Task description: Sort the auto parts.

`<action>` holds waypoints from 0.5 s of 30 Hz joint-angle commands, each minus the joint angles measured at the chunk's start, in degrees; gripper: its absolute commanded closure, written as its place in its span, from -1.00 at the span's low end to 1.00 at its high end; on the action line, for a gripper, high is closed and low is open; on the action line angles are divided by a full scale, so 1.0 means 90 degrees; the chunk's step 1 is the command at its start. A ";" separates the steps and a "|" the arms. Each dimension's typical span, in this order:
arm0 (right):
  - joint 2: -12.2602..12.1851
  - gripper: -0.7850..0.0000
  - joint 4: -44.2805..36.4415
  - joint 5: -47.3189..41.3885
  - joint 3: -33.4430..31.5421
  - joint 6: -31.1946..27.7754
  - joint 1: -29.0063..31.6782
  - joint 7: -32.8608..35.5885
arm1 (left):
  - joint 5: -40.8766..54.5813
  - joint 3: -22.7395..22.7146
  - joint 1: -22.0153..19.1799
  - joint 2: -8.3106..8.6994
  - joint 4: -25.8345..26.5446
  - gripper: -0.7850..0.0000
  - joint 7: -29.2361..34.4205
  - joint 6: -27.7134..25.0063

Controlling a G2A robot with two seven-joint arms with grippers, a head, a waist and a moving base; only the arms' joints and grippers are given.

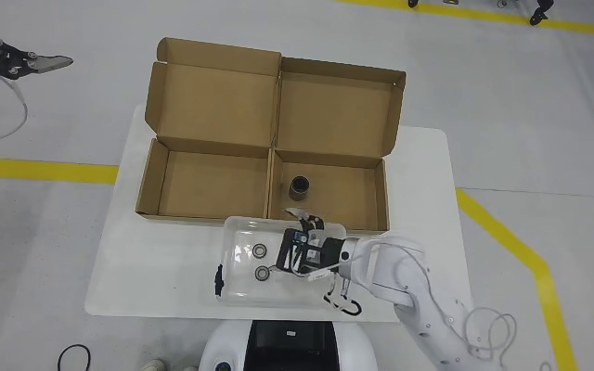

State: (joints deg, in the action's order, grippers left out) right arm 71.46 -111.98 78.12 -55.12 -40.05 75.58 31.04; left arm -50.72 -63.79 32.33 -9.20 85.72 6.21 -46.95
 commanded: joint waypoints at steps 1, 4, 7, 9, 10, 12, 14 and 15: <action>-0.0024 -1.00 0.0031 0.0064 -0.0025 0.0037 0.0093 0.0004 | 0.0000 0.0000 0.0000 0.0000 0.0000 -1.00 0.0000 0.0000; -0.0061 -0.92 0.0081 0.0115 -0.0084 0.0051 0.0214 -0.0034 | 0.0000 0.0000 0.0000 0.0000 0.0000 -1.00 0.0000 0.0000; -0.0096 -0.87 0.0116 0.0162 -0.0139 0.0049 0.0302 -0.0005 | 0.0000 0.0000 0.0000 0.0000 0.0000 -1.00 0.0000 0.0000; -0.0116 -0.73 0.0138 0.0203 -0.0147 0.0031 0.0344 0.0044 | 0.0000 0.0000 0.0000 0.0000 0.0000 -1.00 0.0000 0.0000; -0.0124 -0.72 0.0144 0.0244 -0.0141 0.0033 0.0353 0.0095 | 0.0000 0.0000 0.0000 0.0000 0.0000 -1.00 0.0000 0.0000; -0.0134 -0.69 0.0170 0.0347 -0.0098 0.0045 0.0353 0.0246 | 0.0000 0.0000 0.0000 0.0000 0.0000 -1.00 0.0000 0.0000; -0.0134 -0.67 0.0180 0.0413 -0.0038 0.0126 0.0337 0.0364 | 0.0000 0.0000 0.0000 0.0000 0.0000 -1.00 0.0000 0.0000; -0.0132 -0.66 0.0199 0.0414 -0.0012 0.0171 0.0330 0.0375 | 0.0000 0.0000 0.0000 0.0000 0.0000 -1.00 0.0000 0.0000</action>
State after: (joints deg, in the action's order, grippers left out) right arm 70.24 -110.33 81.83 -55.47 -38.99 78.62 34.26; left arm -50.72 -63.79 32.33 -9.20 85.72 6.21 -46.95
